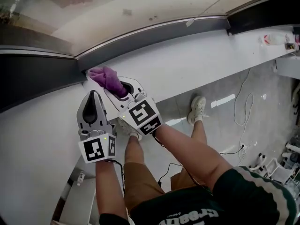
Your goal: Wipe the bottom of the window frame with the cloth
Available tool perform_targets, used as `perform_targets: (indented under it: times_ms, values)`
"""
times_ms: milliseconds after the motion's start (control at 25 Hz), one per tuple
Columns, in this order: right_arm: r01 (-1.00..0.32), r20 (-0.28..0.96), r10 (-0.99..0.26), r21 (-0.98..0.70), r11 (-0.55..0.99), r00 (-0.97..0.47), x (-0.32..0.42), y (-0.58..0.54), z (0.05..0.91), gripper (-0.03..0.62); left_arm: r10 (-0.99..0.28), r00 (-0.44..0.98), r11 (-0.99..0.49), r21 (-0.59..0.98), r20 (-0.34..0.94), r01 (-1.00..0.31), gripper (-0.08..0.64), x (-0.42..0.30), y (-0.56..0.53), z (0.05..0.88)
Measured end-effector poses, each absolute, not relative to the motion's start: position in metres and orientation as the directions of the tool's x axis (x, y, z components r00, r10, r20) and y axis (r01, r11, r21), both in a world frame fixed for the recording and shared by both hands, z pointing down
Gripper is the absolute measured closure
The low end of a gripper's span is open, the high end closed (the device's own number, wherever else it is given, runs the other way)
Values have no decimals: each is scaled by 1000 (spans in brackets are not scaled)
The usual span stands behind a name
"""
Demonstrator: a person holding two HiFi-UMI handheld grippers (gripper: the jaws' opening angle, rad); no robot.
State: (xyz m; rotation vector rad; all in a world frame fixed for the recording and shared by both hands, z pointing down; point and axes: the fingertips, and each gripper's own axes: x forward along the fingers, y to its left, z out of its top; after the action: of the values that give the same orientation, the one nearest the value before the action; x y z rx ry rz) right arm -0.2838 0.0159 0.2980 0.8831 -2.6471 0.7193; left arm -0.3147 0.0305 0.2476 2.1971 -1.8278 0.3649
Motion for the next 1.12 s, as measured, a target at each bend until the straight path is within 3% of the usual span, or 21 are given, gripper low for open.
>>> perform_targets:
  times_ms: [400,1120]
  values:
    - [-607,515,-382,-391,692,-767,-335,3,426,474,-903,124,-115,48,411,-992,551,-356,19,363]
    - [-575,618,-239,-426,699,-749,-381,15,496,474,-895,60,-25,84,441,-996,551,-398,22,405]
